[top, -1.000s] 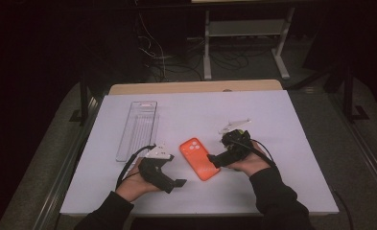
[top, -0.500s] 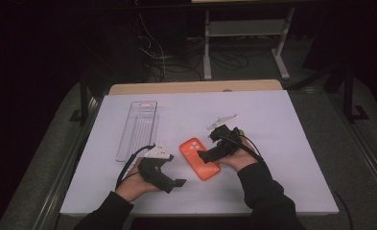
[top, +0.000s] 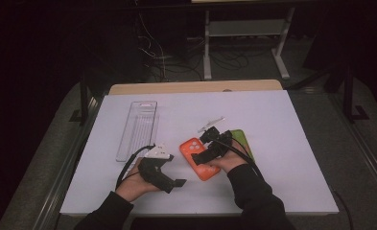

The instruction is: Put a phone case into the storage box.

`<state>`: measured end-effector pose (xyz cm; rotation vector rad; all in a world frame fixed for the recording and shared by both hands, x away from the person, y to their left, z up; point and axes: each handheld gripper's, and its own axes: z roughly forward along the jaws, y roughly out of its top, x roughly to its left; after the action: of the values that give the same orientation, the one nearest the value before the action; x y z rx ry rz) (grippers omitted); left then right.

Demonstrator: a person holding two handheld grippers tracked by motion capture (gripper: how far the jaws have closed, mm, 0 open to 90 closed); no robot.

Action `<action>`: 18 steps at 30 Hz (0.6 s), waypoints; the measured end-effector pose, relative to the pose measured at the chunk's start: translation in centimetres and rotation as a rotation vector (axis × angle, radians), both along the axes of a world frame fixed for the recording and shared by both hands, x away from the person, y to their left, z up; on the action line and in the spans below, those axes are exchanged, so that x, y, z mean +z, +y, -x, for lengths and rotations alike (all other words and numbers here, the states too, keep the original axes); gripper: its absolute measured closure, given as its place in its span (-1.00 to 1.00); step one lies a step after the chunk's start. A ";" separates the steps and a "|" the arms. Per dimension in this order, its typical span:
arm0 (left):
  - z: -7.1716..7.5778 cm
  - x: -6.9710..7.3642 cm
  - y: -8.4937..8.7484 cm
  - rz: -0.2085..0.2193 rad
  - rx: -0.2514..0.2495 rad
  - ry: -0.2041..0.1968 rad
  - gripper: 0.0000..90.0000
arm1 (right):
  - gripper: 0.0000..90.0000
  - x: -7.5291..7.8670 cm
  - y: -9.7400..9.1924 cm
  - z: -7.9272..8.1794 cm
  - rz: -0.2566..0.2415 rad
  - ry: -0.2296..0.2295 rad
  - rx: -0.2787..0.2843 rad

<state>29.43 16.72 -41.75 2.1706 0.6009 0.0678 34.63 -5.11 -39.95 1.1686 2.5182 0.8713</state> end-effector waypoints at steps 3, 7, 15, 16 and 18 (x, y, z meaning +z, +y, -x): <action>0.0 0.0 0.0 -0.001 -0.001 0.000 -1.00 | -1.00 -0.4 0.3 0.0 0.007 0.017 -0.001; 0.0 0.0 0.1 -0.006 -0.006 -0.003 -1.00 | -1.00 -1.3 0.9 -0.2 0.016 0.041 0.001; -0.1 0.0 0.2 -0.025 -0.017 -0.009 -1.00 | -1.00 -2.5 1.7 -0.2 0.021 0.067 0.004; -0.1 0.0 0.2 -0.024 -0.017 -0.009 -1.00 | -1.00 -2.6 1.9 -0.2 0.026 0.078 0.008; -0.1 0.0 0.2 -0.023 -0.016 -0.006 -1.00 | -1.00 -3.0 2.1 -0.2 0.043 0.076 0.017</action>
<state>29.48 16.91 -41.74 2.1966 0.5823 0.0732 34.87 -3.00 -42.93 1.1905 2.5966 0.7875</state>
